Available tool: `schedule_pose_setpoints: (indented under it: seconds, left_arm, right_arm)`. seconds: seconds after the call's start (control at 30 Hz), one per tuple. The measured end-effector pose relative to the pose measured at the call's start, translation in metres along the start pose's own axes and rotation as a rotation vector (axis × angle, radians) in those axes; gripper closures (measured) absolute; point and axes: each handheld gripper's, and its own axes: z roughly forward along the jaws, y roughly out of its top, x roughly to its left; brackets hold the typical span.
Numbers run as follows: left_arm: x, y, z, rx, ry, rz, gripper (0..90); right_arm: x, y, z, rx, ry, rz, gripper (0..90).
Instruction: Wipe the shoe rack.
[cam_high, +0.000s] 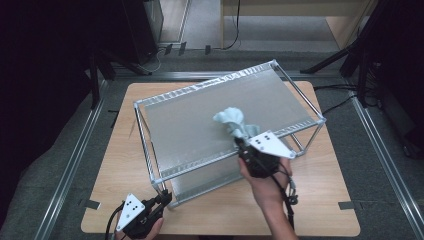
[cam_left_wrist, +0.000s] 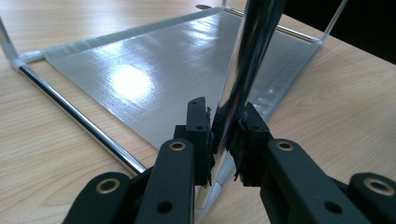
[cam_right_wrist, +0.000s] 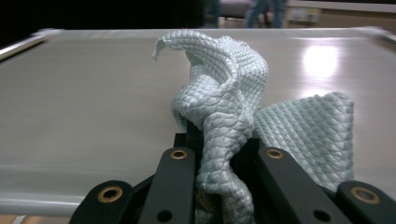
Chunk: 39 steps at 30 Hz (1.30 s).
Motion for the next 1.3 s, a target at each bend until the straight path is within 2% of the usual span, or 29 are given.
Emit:
schedule_pose_setpoints:
  seconds: [0.03,0.07,0.1,0.13,0.17,0.33,0.37,0.4,0.47,0.53,0.6,0.63,0.67,0.73,0.9,0.97,1.0,1.03,1.07,1.1,1.27,1.3]
  left_arm:
    - [-0.001,0.000,0.001,0.000,0.000,0.001,78.4]
    - [-0.002,0.000,0.001,0.001,-0.002,0.005,78.4]
    - [-0.003,0.000,0.002,-0.001,-0.006,0.005,78.5]
    - [-0.004,0.000,0.002,0.000,-0.008,0.006,78.5]
    - [-0.005,0.000,0.003,0.000,-0.011,0.009,78.5]
    - [-0.007,0.000,0.004,0.001,-0.018,0.013,78.5]
    - [-0.007,0.000,0.004,0.000,-0.018,0.015,78.5]
    - [-0.007,0.000,0.004,0.002,-0.018,0.016,78.5]
    - [-0.007,0.000,0.004,0.002,-0.024,0.012,78.4]
    - [-0.007,0.000,0.004,0.001,-0.022,0.017,78.5]
    - [-0.007,0.000,0.004,0.003,-0.024,0.016,78.6]
    - [-0.007,0.000,0.004,0.003,-0.024,0.017,78.6]
    - [-0.007,0.000,0.004,0.003,-0.023,0.018,78.6]
    - [-0.007,0.000,0.004,0.002,-0.023,0.018,78.6]
    - [-0.007,0.000,0.004,0.003,-0.021,0.022,78.7]
    - [-0.006,0.000,0.003,0.005,-0.019,0.024,78.8]
    - [-0.006,0.000,0.003,0.005,-0.019,0.024,78.8]
    - [-0.006,0.000,0.003,0.003,-0.017,0.018,78.7]
    - [-0.006,0.000,0.003,0.003,-0.014,0.019,78.7]
    - [-0.006,0.000,0.003,0.003,-0.014,0.019,78.7]
    - [-0.006,0.000,0.002,-0.001,-0.010,0.016,78.8]
    - [-0.006,0.000,0.002,-0.002,-0.009,0.016,78.8]
  right_arm:
    - [0.000,0.000,0.000,0.000,0.000,0.000,81.6]
    - [0.010,0.000,0.002,0.000,0.024,-0.003,81.7]
    - [0.031,0.000,0.006,0.004,0.067,-0.028,81.8]
    - [0.031,0.000,0.006,0.004,0.067,-0.028,81.8]
    - [0.037,0.000,0.007,0.003,0.084,-0.027,81.8]
    - [0.077,-0.001,0.009,0.002,0.173,-0.060,82.1]
    - [0.089,-0.001,0.008,0.000,0.219,-0.079,82.1]
    - [0.089,-0.001,0.008,0.000,0.219,-0.079,82.1]
    - [0.096,0.000,0.006,0.002,0.231,-0.113,82.1]
    - [0.093,0.001,0.005,0.007,0.239,-0.117,82.2]
    - [0.083,0.002,0.004,0.009,0.223,-0.117,82.2]
    - [0.071,0.003,0.003,0.012,0.189,-0.104,82.2]
    - [0.071,0.003,0.003,0.012,0.189,-0.104,82.2]
    - [0.057,0.004,0.002,0.014,0.151,-0.099,82.2]
    - [0.007,0.003,-0.004,0.010,0.044,-0.049,82.2]
    - [-0.025,0.003,-0.010,0.007,-0.022,-0.017,82.0]
    - [-0.025,0.003,-0.010,0.007,-0.022,-0.017,82.0]
    - [-0.048,0.002,-0.016,0.003,-0.078,0.004,81.8]
    - [-0.056,0.002,-0.017,0.001,-0.095,0.014,81.8]
    - [-0.056,0.002,-0.017,0.001,-0.095,0.014,81.8]
    - [-0.104,0.002,-0.028,-0.010,-0.223,0.061,81.6]
    - [-0.110,0.002,-0.029,-0.012,-0.233,0.075,81.6]
